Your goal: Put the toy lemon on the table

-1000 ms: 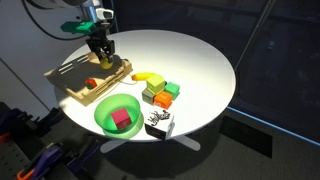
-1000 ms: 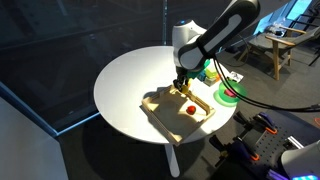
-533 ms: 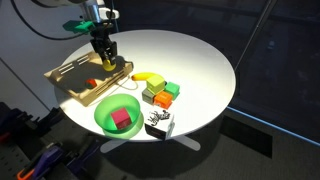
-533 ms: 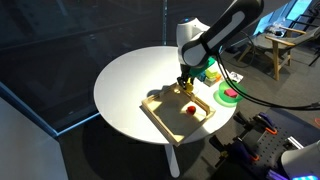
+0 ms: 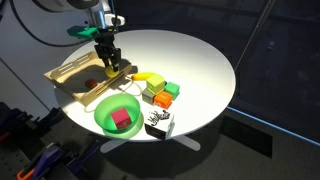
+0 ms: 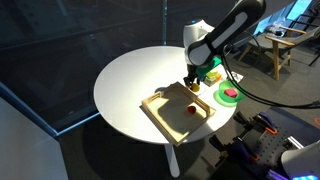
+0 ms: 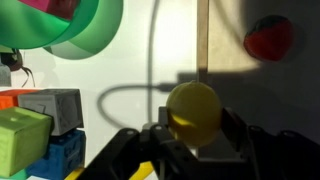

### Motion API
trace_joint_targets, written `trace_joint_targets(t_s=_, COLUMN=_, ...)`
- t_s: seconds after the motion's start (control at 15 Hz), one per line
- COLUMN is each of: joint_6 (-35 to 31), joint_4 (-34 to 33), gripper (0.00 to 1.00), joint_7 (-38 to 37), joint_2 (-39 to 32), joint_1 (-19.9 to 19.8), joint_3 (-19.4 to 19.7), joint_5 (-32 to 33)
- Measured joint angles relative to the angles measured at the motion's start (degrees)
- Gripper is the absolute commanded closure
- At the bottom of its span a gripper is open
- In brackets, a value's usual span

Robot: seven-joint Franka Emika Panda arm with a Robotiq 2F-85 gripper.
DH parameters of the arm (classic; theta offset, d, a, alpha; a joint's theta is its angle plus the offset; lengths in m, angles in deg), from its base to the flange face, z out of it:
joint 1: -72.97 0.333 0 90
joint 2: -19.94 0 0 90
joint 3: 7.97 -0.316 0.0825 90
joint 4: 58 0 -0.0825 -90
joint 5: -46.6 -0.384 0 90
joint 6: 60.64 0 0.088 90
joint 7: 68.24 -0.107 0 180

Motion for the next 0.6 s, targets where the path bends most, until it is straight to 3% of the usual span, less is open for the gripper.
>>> trace_joint_targets(t_s=0.6, joint_6=-1.3, joint_4=1.0, gripper=0.69, joint_7=4.4, joint_2=0.0, joint_1=-3.6, joint_3=0.4, joint_5=0.0)
